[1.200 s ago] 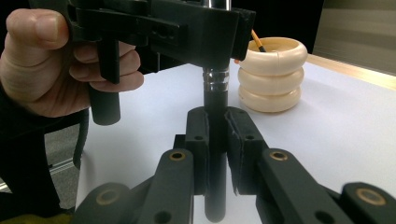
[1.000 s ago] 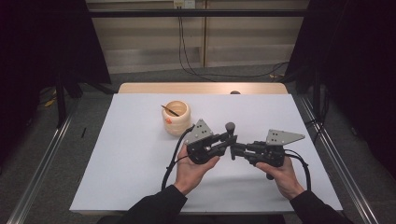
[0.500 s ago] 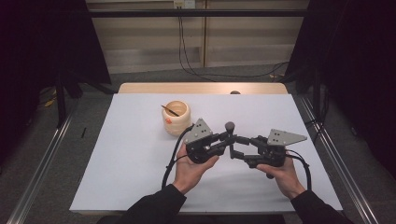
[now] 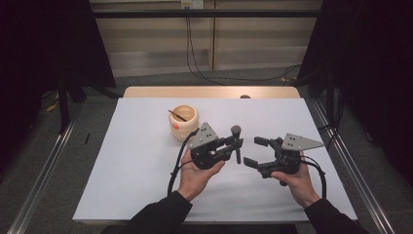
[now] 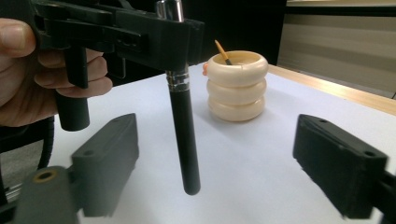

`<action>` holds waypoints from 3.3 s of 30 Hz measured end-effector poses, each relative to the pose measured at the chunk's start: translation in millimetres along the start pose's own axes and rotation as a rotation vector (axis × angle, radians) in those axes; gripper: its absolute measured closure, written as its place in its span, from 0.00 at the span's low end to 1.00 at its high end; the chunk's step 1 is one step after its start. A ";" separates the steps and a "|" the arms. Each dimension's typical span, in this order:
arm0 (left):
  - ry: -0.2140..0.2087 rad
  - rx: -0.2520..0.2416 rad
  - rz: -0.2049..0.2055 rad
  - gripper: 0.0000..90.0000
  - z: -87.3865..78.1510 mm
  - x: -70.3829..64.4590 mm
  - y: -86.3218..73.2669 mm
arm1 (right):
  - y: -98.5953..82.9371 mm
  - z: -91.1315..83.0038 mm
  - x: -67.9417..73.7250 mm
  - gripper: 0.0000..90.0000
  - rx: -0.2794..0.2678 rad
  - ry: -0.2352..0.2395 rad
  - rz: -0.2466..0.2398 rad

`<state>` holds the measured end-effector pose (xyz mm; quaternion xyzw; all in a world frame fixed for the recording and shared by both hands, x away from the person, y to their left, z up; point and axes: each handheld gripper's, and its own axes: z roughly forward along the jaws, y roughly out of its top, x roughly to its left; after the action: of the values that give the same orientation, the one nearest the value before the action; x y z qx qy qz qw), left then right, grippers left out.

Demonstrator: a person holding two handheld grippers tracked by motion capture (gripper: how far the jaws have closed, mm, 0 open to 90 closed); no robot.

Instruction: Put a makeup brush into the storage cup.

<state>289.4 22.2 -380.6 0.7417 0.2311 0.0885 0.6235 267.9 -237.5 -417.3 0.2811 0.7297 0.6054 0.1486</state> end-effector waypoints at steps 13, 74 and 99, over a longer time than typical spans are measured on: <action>0.022 -0.003 -0.008 0.86 -7.1 5.2 1.8 | -0.7 -7.9 -6.4 0.02 0.021 -0.056 0.030; 0.223 -0.048 0.015 0.86 -75.6 92.4 61.2 | -37.3 -70.6 -4.3 0.04 -0.046 -0.320 -0.016; 0.333 -0.022 -0.012 0.86 -56.3 146.5 63.0 | -37.9 -69.9 -5.0 0.00 -0.051 -0.351 -0.003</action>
<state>409.1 131.1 -331.1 0.7084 0.3346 0.2091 0.5852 224.1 -300.5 -439.0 0.3774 0.6774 0.5652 0.2816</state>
